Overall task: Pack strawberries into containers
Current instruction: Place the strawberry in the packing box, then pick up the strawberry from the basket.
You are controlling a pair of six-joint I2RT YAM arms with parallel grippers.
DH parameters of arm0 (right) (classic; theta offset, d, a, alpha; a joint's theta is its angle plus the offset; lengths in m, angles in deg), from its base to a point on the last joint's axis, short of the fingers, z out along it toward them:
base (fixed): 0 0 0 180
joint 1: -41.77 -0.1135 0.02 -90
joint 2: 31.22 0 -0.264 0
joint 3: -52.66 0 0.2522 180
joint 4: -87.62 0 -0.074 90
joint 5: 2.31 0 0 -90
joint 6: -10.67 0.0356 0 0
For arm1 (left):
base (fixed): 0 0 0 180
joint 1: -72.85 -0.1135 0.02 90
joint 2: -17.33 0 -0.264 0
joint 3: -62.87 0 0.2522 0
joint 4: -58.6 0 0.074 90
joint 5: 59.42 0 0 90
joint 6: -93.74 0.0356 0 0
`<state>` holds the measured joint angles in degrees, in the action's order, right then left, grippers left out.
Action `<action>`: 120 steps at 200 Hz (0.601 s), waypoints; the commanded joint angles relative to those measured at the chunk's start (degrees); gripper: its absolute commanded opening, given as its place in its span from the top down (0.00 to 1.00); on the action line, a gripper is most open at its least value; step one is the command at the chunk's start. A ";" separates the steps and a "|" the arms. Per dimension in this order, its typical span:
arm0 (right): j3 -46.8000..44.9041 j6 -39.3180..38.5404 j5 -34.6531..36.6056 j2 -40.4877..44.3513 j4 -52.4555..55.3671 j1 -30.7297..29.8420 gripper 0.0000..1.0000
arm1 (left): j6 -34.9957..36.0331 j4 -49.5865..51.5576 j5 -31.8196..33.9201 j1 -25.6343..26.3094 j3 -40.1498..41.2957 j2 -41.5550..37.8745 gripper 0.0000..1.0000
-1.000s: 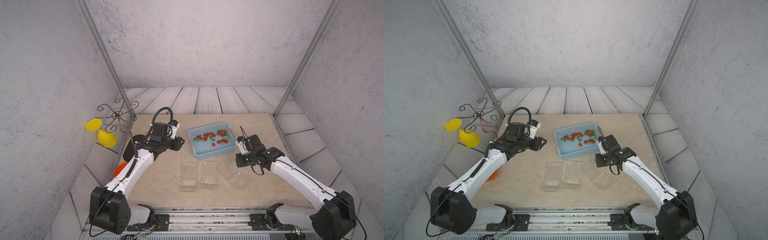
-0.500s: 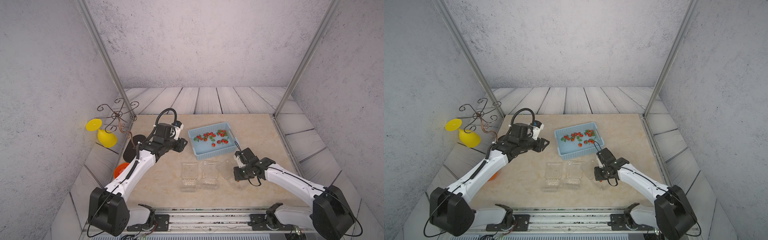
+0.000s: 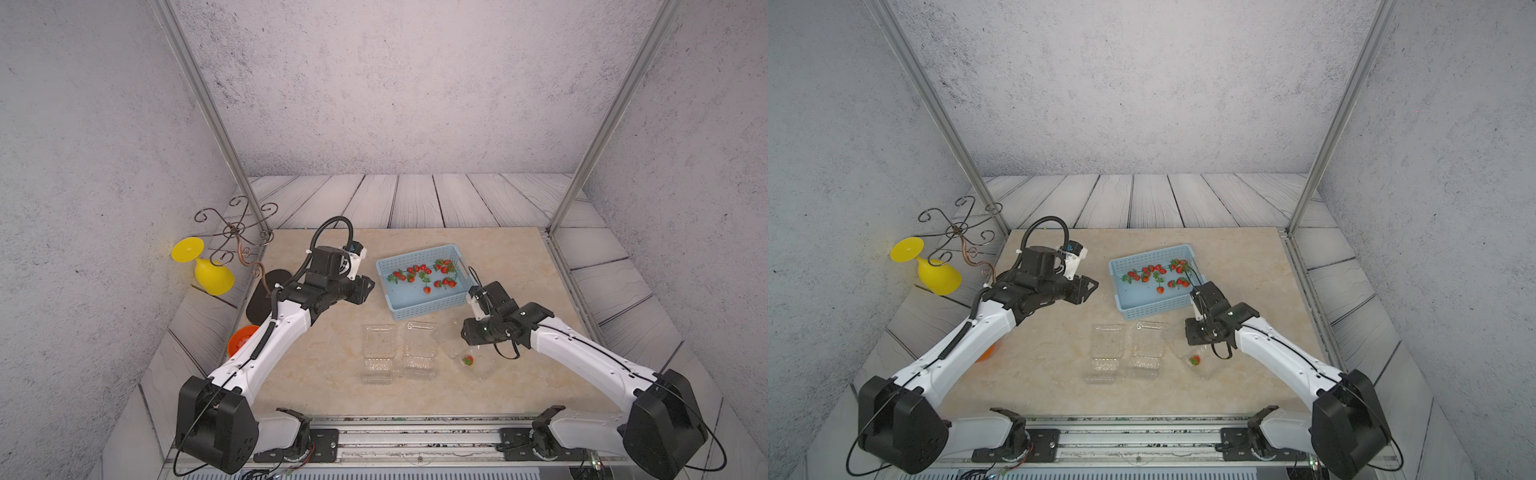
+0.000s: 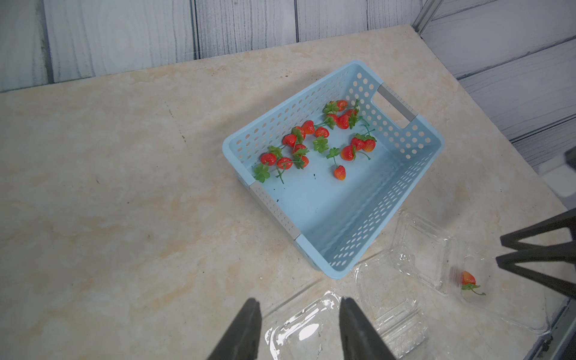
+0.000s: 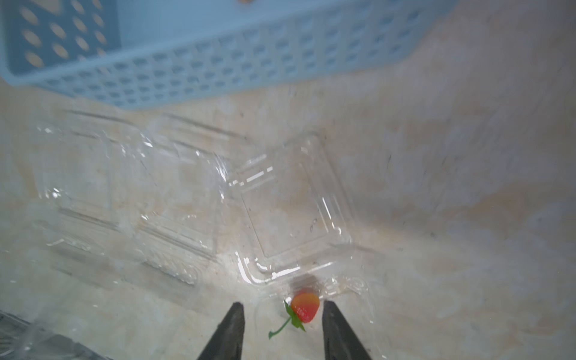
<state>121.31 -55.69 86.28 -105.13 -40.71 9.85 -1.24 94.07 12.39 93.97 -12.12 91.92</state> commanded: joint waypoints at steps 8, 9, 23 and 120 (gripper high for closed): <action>12.24 -5.89 7.84 -11.03 -0.40 0.40 0.56 | 1.02 0.60 0.35 0.41 -1.07 -0.34 0.55; 12.69 -6.07 7.92 -11.49 -0.57 0.47 0.56 | 1.06 0.61 0.40 0.36 -1.08 -0.33 0.55; 18.69 -8.05 8.16 -18.16 -3.10 1.26 0.56 | 0.93 0.29 0.29 0.33 -1.06 -0.08 0.55; 59.42 -13.17 -7.03 -56.87 3.50 5.46 0.56 | 1.63 -0.27 -0.70 0.19 -0.71 1.26 0.55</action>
<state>174.93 -66.14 83.46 -157.15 -42.85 15.62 -1.02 93.81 11.97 93.97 -12.12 92.72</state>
